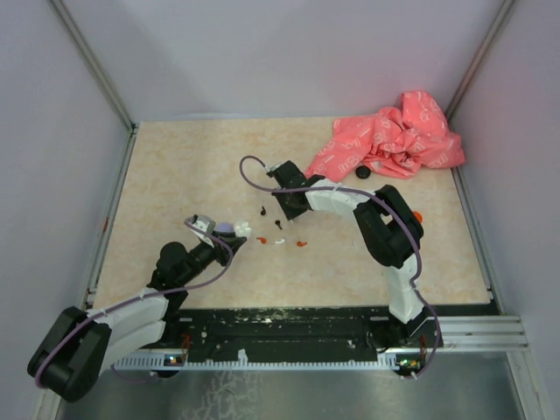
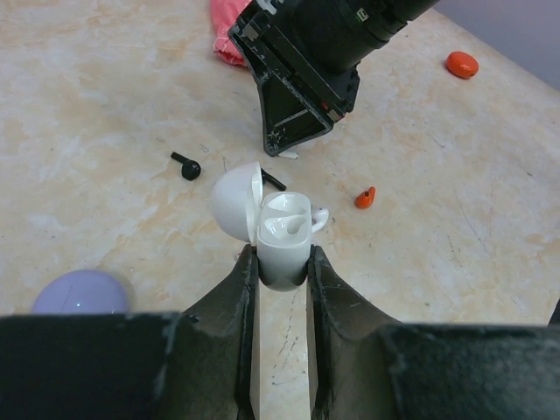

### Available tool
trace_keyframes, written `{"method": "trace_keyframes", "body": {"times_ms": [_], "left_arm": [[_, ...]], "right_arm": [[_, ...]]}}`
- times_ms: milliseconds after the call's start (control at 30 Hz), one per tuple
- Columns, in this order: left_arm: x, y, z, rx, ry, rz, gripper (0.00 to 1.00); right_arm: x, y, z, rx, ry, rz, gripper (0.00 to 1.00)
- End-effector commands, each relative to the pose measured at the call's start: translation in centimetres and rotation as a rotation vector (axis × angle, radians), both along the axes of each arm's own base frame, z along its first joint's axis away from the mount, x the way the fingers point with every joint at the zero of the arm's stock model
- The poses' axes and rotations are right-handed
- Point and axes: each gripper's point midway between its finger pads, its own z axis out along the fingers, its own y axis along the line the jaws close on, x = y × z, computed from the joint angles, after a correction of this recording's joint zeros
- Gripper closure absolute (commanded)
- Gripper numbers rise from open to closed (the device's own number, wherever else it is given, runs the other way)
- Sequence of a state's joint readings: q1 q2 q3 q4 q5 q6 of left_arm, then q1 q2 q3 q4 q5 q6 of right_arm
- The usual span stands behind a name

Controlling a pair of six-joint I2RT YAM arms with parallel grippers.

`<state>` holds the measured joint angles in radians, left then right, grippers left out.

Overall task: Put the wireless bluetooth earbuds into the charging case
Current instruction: Pick up the earbud from the center of the board.

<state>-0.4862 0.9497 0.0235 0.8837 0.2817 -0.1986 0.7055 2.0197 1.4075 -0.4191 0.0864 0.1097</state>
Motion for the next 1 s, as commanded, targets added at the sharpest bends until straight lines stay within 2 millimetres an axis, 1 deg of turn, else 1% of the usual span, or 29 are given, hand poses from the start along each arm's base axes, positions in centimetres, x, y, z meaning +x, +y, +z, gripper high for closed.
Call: {"method": "trace_keyframes", "body": {"times_ms": [0, 167, 333, 500, 567, 700, 767, 800, 967], "left_arm": [[-0.1, -0.5, 1.5, -0.037, -0.042, -0.03, 0.99], [-0.4, -0.9, 2.0, -0.051, -0.062, -0.061, 0.99], [-0.7, -1.6, 2.8, -0.064, -0.103, -0.108, 0.99], [-1.2, -2.4, 4.1, -0.095, -0.155, -0.17, 0.99], [-1.5, -2.9, 4.7, -0.102, -0.177, -0.209, 0.99], [-2.1, -4.0, 5.9, -0.114, -0.226, -0.292, 0.99], [-2.3, -4.4, 6.6, -0.123, -0.259, -0.32, 0.99], [-2.3, -4.5, 7.0, -0.126, -0.277, -0.33, 0.99], [-2.8, -5.2, 9.0, -0.146, -0.344, -0.397, 0.99]], "right_arm": [[-0.2, 0.0, -0.6, 0.003, 0.029, -0.011, 0.83], [-0.3, 0.2, 1.5, 0.046, -0.013, 0.001, 0.85], [-0.4, 0.3, 5.7, 0.125, -0.106, 0.024, 0.86], [-0.8, 0.1, 10.6, 0.217, -0.223, 0.049, 0.88], [-1.3, 0.0, 13.2, 0.265, -0.28, 0.072, 0.88], [-2.5, 0.3, 17.4, 0.379, -0.38, 0.131, 0.88], [-3.3, 0.7, 19.4, 0.444, -0.422, 0.167, 0.89], [-3.9, 0.7, 20.8, 0.477, -0.453, 0.184, 0.89], [-6.6, 1.8, 25.1, 0.592, -0.581, 0.282, 0.89]]}}
